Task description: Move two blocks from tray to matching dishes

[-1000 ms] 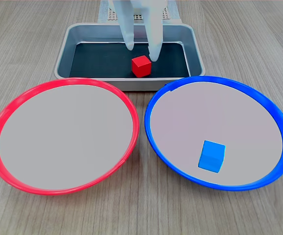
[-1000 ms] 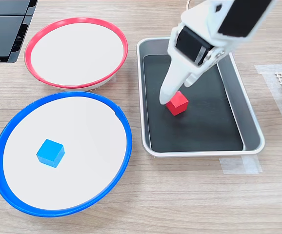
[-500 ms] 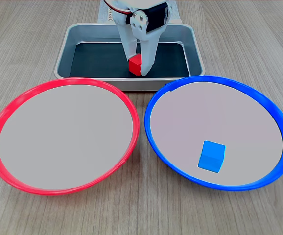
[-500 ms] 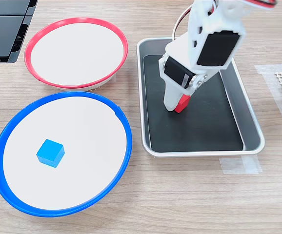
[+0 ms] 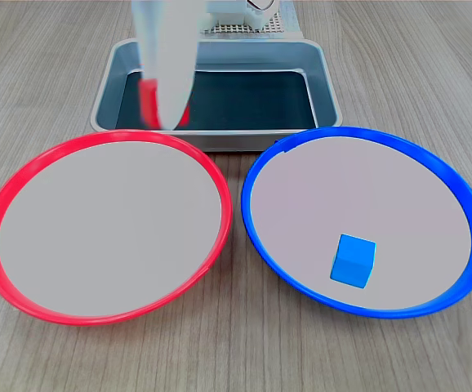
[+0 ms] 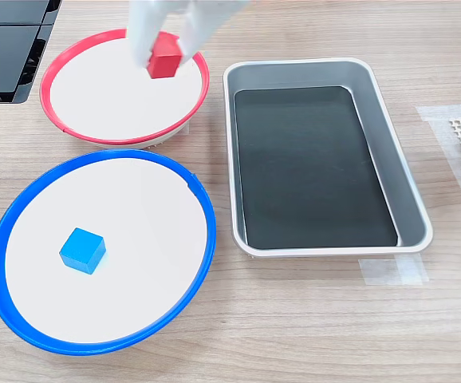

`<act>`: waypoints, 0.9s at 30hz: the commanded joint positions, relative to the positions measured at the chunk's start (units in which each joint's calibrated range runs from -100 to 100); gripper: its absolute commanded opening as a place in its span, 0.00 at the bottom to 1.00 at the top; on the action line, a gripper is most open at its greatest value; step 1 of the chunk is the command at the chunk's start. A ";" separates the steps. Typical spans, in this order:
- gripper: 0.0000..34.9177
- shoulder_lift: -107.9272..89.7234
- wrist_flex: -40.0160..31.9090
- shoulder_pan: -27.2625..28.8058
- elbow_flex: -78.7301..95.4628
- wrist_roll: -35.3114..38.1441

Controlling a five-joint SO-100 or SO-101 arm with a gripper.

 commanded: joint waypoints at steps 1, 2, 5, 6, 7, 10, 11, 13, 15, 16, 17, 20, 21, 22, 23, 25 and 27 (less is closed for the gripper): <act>0.01 11.22 -13.15 2.95 -6.52 1.37; 0.01 13.10 -15.29 3.33 -6.79 1.86; 0.32 16.00 -20.08 4.27 -5.15 3.96; 0.52 15.91 -21.40 4.55 -3.88 4.30; 0.64 15.48 -22.23 4.64 -2.88 4.40; 0.73 11.73 -23.38 4.74 0.76 4.25; 0.67 9.51 -24.13 4.74 2.86 4.00; 0.51 3.46 -25.94 4.74 8.41 2.78; 0.43 -5.50 -29.16 4.27 17.06 0.73; 0.19 -10.87 -30.65 3.98 21.88 -0.98; 0.01 -16.07 -31.80 3.61 26.43 -3.13; 0.01 -42.00 -35.76 0.03 50.28 -11.18; 0.01 -49.16 -36.67 -1.00 57.48 -12.75; 0.01 -58.89 -37.25 -2.42 66.58 -14.70; 0.01 -63.66 -37.17 -3.26 70.86 -15.48; 0.01 -75.18 -35.19 -5.24 79.96 -16.70; 0.00 -86.61 -30.32 -7.31 87.79 -17.92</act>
